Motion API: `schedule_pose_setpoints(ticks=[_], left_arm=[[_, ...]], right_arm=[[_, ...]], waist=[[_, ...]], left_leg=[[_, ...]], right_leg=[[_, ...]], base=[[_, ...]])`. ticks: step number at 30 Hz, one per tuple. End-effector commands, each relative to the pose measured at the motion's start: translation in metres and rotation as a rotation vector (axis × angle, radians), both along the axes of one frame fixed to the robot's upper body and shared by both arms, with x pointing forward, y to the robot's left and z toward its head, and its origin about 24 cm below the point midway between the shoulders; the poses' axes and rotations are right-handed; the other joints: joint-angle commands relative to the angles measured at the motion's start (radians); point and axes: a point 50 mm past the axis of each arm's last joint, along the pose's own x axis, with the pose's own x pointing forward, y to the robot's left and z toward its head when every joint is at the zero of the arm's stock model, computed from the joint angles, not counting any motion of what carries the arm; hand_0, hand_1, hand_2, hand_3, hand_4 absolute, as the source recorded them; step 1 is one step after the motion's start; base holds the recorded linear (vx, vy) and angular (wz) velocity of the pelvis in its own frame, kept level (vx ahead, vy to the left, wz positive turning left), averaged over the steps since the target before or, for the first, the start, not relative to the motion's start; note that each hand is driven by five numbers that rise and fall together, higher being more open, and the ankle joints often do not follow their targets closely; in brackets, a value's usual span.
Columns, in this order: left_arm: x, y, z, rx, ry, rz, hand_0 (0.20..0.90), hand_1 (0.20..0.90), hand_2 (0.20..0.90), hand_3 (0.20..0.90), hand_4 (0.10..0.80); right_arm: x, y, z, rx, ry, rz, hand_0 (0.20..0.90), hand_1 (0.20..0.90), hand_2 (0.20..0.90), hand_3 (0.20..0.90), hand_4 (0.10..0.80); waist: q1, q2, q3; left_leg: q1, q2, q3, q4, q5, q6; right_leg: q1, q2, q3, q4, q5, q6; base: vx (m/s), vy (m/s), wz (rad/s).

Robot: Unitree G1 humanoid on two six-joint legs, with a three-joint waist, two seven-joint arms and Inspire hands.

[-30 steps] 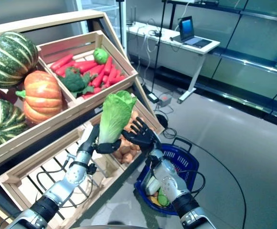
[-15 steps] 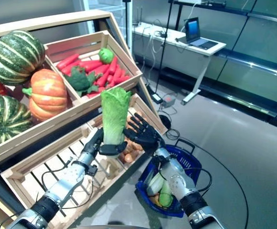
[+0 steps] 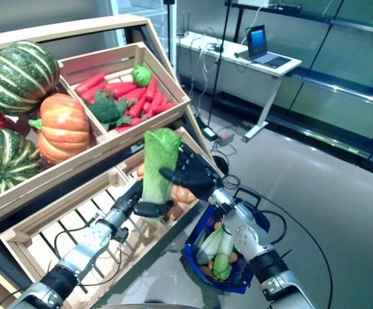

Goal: Put vegetables into the basket

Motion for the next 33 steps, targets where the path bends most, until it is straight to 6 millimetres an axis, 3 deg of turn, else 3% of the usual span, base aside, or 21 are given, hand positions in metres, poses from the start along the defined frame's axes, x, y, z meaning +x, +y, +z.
schedule_pose_setpoints(ticks=[1,5,12,15,23,33], left_arm=[[0.018,-0.026,0.014,0.061,-0.093,-0.167,0.3,0.3,0.3,0.3,0.4],[0.02,-0.029,0.013,0.072,-0.087,-0.202,0.3,0.3,0.3,0.3,0.4],[0.021,-0.034,0.018,0.13,-0.123,-0.29,0.3,0.3,0.3,0.3,0.4],[0.024,-0.034,0.025,0.123,-0.157,-0.293,0.3,0.3,0.3,0.3,0.4],[0.029,-0.036,0.055,0.048,-0.29,-0.301,0.3,0.3,0.3,0.3,0.4],[0.025,-0.043,0.105,-0.084,-0.473,-0.357,0.3,0.3,0.3,0.3,0.4]], right_arm=[[0.012,0.04,0.12,0.308,-0.497,0.267,0.9,0.9,0.9,0.9,0.8],[0.003,0.055,0.12,0.294,-0.514,0.473,0.9,0.9,0.9,0.9,0.8],[0.001,0.06,0.116,0.238,-0.506,0.614,0.9,0.9,0.9,0.9,0.8],[0.004,0.059,0.105,0.139,-0.457,0.655,0.9,0.9,0.9,0.9,0.8],[0.011,0.048,0.07,-0.066,-0.309,0.619,0.9,0.9,0.9,0.9,0.8],[0.014,0.042,0.047,-0.009,-0.194,0.484,0.9,0.9,0.9,0.9,0.8]], waist=[[-0.012,0.014,-0.045],[-0.009,0.01,-0.046],[-0.009,0.005,-0.049],[-0.011,0.002,-0.053],[-0.01,-0.003,-0.052],[0.006,0.0,-0.043]], left_leg=[[-0.041,-0.026,0.0,0.001,-0.061,0.032],[-0.045,-0.025,-0.002,0.001,-0.06,0.031],[-0.049,-0.023,-0.006,0.001,-0.059,0.029],[-0.052,-0.023,-0.007,0.001,-0.057,0.027],[-0.055,-0.019,-0.006,0.001,-0.05,0.022],[-0.054,-0.018,-0.018,0.001,-0.048,0.019]], right_leg=[[0.0,0.003,0.014,0.016,-0.039,-0.009],[0.0,0.003,0.014,0.015,-0.042,-0.009],[0.0,0.004,0.015,0.015,-0.043,-0.01],[-0.002,0.003,0.017,0.014,-0.043,-0.009],[-0.005,0.002,0.015,0.013,-0.038,-0.009],[0.003,-0.003,0.001,0.014,-0.035,-0.009]], base=[[0.0,0.0,0.0],[0.0,0.0,0.0],[0.0,0.0,0.0],[0.0,0.0,0.0],[0.0,0.0,0.0],[0.0,0.0,0.0]])
